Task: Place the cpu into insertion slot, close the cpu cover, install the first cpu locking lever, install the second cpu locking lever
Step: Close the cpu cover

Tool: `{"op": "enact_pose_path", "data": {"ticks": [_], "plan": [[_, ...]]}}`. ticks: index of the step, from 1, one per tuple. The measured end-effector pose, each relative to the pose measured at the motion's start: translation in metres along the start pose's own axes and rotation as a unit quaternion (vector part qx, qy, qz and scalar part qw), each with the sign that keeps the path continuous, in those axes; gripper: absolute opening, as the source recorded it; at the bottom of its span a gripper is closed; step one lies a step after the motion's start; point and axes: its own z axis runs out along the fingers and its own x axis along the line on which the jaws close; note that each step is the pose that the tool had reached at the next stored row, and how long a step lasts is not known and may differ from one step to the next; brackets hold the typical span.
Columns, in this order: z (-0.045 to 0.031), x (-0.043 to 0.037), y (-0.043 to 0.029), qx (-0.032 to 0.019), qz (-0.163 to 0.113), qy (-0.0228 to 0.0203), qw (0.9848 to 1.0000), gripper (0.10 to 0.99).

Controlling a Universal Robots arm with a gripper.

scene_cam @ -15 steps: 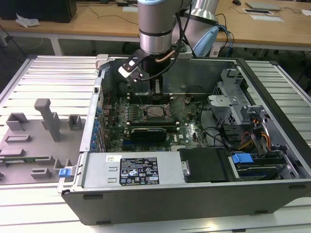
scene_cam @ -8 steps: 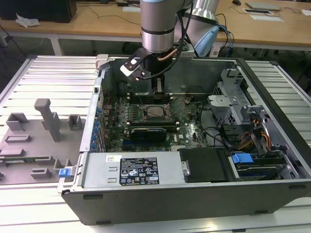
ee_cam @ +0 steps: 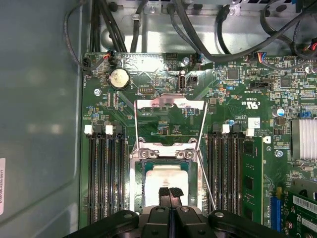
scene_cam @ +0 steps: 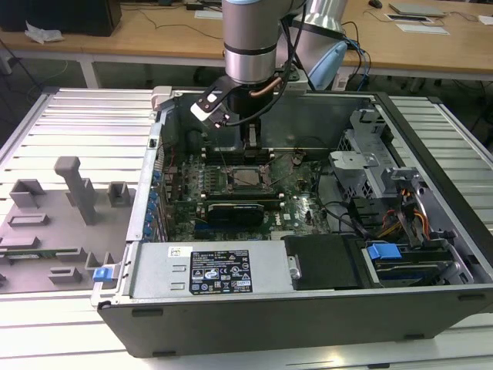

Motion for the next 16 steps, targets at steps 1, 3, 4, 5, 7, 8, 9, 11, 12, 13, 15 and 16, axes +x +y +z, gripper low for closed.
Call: {"op": "enact_pose_path", "data": {"ticks": [1, 3, 4, 5, 7, 8, 9, 11, 12, 13, 15, 16], "plan": [[0.0, 0.0, 0.0, 0.0, 0.0, 0.0001, 1.0, 0.106], [0.0, 0.0, 0.0, 0.0, 0.0, 0.0002, 1.0, 0.106], [0.0, 0.0, 0.0, 0.0, 0.0, 0.0002, 1.0, 0.106], [0.0, 0.0, 0.0, 0.0, 0.0, 0.0003, 1.0, 0.106], [-0.0004, -0.0001, 0.0, 0.0001, 0.0, 0.0003, 1.0, 0.106], [-0.001, -0.0001, 0.0, 0.0001, 0.0, 0.0003, 1.0, 0.106], [-0.0018, -0.0001, 0.0001, 0.0, 0.0, 0.0003, 1.0, 0.106], [-0.0052, -0.0001, 0.0004, -0.0002, 0.0, 0.0004, 1.0, 0.106], [-0.0071, -0.0001, 0.0005, -0.0003, 0.0, 0.0004, 1.0, 0.106], [-0.0104, -0.0002, 0.0008, -0.0004, 0.0, 0.0004, 1.0, 0.106], [-0.0144, -0.0002, 0.0011, -0.0006, 0.0, 0.0004, 1.0, 0.106], [-0.0182, -0.0003, 0.0013, -0.0008, 0.0, 0.0004, 1.0, 0.106]]}}
